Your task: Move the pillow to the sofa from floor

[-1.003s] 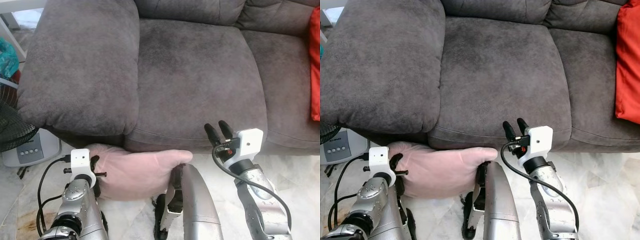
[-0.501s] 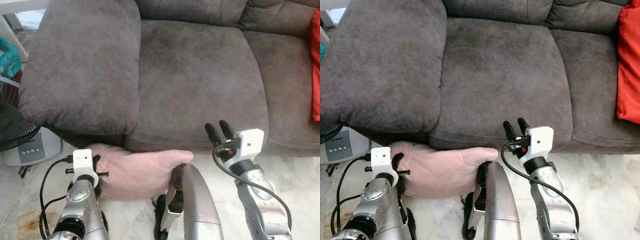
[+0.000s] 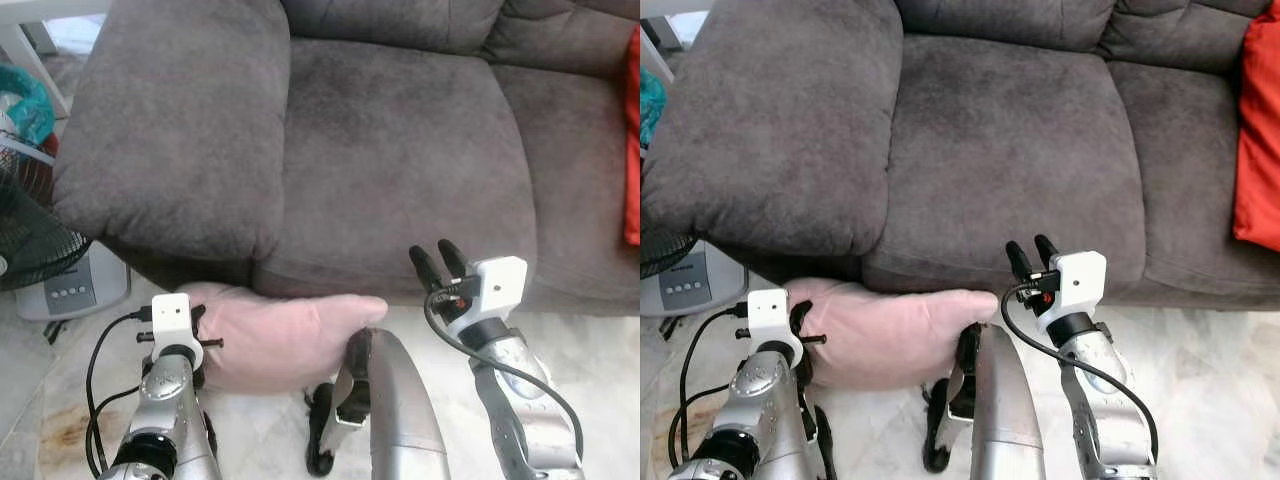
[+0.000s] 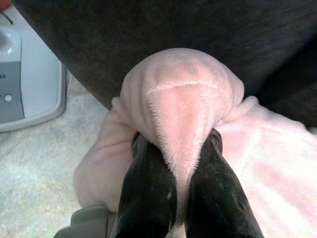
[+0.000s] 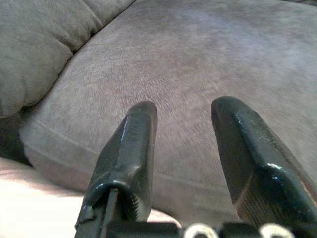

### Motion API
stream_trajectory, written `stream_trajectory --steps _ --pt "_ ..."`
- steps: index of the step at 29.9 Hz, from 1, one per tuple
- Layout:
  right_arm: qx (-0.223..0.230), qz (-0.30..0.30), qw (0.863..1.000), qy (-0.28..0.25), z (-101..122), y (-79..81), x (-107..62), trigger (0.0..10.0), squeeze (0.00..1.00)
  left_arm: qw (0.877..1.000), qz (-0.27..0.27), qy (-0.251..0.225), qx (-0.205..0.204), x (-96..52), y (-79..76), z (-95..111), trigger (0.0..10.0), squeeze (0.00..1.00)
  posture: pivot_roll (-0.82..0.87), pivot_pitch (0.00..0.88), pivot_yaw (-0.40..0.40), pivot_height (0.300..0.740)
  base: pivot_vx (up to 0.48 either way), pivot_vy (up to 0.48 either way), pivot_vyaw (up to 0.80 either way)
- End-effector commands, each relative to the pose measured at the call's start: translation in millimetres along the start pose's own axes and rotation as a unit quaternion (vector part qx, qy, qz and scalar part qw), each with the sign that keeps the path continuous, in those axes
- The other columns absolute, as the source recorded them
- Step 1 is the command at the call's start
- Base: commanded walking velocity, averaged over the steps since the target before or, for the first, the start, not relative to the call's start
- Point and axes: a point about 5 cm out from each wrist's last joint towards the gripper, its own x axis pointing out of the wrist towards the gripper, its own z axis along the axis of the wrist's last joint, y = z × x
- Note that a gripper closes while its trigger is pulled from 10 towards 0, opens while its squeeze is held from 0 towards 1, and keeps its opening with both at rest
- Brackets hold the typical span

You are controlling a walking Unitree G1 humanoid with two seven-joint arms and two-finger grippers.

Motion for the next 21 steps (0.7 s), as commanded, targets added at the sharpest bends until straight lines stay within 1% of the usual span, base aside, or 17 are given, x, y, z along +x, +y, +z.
stream_trajectory --steps 1,8,14,16,21 --pt "0.002 -0.01 1.0 0.021 -10 -3.4 -6.9 10.0 0.0 1.0 0.004 -0.008 0.0 -2.7 1.3 0 10.0 0.0 0.05 0.313 -0.159 0.519 -0.277 0.0 0.0" --pt "0.005 -0.012 1.0 0.021 -11 -1.8 -6.7 10.0 0.0 1.0 0.004 -0.009 0.001 -2.3 1.9 2 10.0 0.0 0.06 0.313 -0.149 0.519 -0.285 0.0 0.0" --pt "0.011 -0.016 1.0 0.021 -15 2.0 -5.1 10.0 0.0 1.0 0.005 -0.017 0.006 -1.1 3.2 7 10.0 0.0 0.08 0.31 -0.123 0.519 -0.283 0.0 0.0" --pt "0.015 -0.017 1.0 0.02 -17 4.3 -2.9 10.0 0.0 1.0 0.005 -0.02 0.005 0.0 2.9 10 10.0 0.0 0.09 0.29 -0.115 0.519 -0.285 0.0 0.0" --pt "0.016 -0.02 1.0 0.016 -17 2.9 3.5 10.0 0.0 1.0 0.004 -0.021 0.006 3.8 2.6 14 10.0 0.0 0.1 0.272 -0.102 0.519 -0.283 0.0 0.0"
